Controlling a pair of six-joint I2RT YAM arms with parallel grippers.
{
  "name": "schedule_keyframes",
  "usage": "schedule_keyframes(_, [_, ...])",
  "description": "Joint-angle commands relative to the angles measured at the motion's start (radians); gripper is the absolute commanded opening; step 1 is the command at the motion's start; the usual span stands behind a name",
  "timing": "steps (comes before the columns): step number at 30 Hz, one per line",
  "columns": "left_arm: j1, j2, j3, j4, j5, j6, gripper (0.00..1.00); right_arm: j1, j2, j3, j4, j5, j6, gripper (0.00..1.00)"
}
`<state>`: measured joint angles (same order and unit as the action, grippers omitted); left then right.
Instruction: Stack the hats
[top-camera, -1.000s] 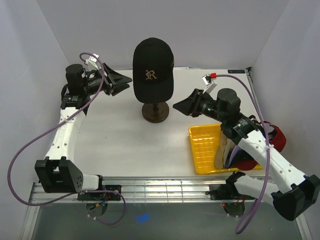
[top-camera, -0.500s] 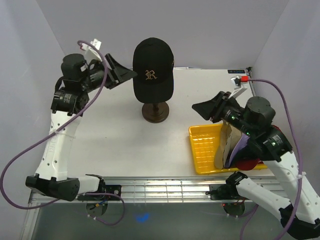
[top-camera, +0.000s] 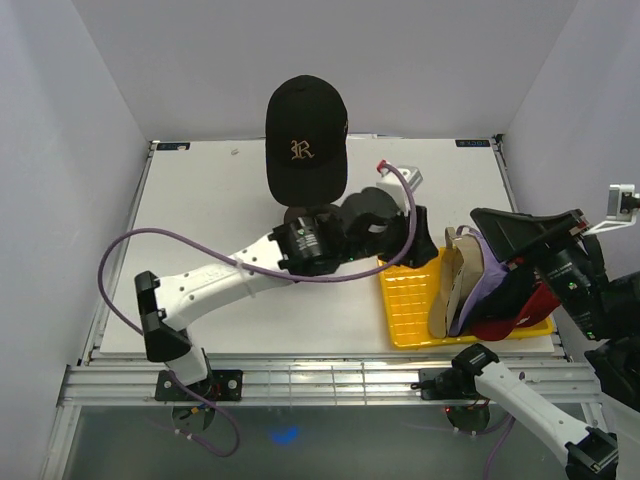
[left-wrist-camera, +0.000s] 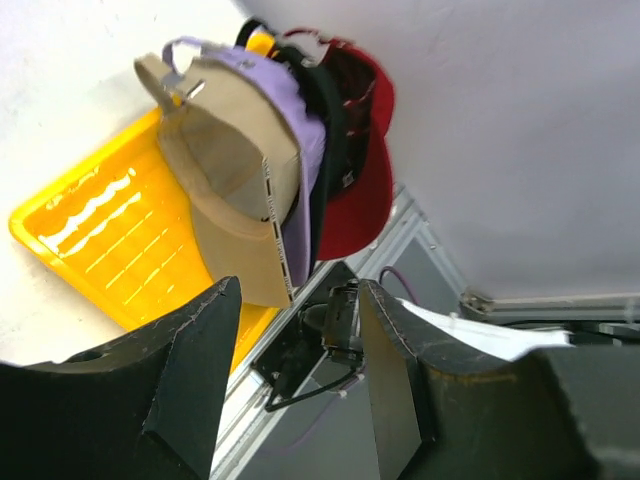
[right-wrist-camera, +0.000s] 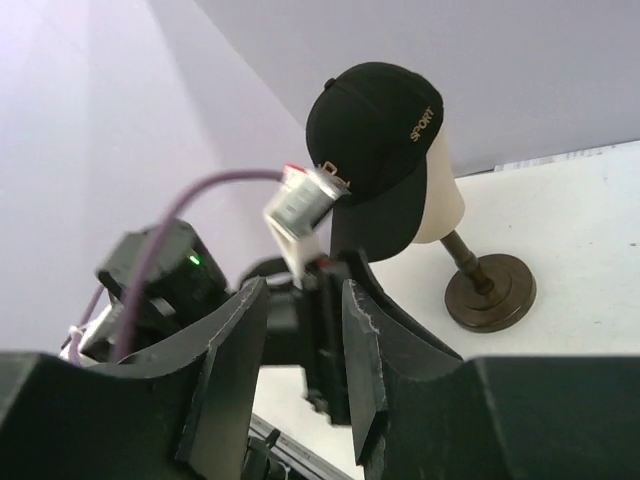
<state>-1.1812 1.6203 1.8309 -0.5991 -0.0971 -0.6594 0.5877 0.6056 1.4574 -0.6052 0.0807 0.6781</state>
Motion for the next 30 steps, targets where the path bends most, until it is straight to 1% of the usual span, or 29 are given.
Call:
schedule_keyframes(1, [-0.047,0.032,-0.057,0.051,-0.138,-0.046,0.61,0.004,-0.032,0.014,-0.047,0.102,0.024,0.42])
schedule_keyframes(4, [-0.076,0.096,-0.116,0.114,-0.132,-0.101,0.61,0.004,-0.049,0.009,-0.057,0.119,0.025,0.42])
schedule_keyframes(9, [-0.123,0.226,-0.068,0.119,-0.131,-0.115,0.60,0.004,-0.041,-0.003,-0.064,0.106,0.015,0.42])
schedule_keyframes(16, [-0.126,0.349,-0.010,0.131,-0.107,-0.111,0.59,0.004,-0.049,-0.017,-0.061,0.090,0.000,0.43])
schedule_keyframes(20, [-0.126,0.372,-0.015,0.170,-0.078,-0.117,0.59,0.004,-0.052,-0.022,-0.065,0.085,-0.011,0.43])
schedule_keyframes(24, [-0.126,0.383,-0.016,0.171,-0.076,-0.124,0.58,0.004,-0.052,-0.037,-0.064,0.073,-0.012,0.43])
schedule_keyframes(27, [-0.126,0.356,-0.039,0.173,-0.101,-0.138,0.57,0.004,-0.050,-0.043,-0.059,0.064,-0.015,0.43])
schedule_keyframes(30, [-0.126,0.291,-0.097,0.194,-0.141,-0.143,0.57,0.004,-0.049,-0.043,-0.056,0.059,-0.017,0.44])
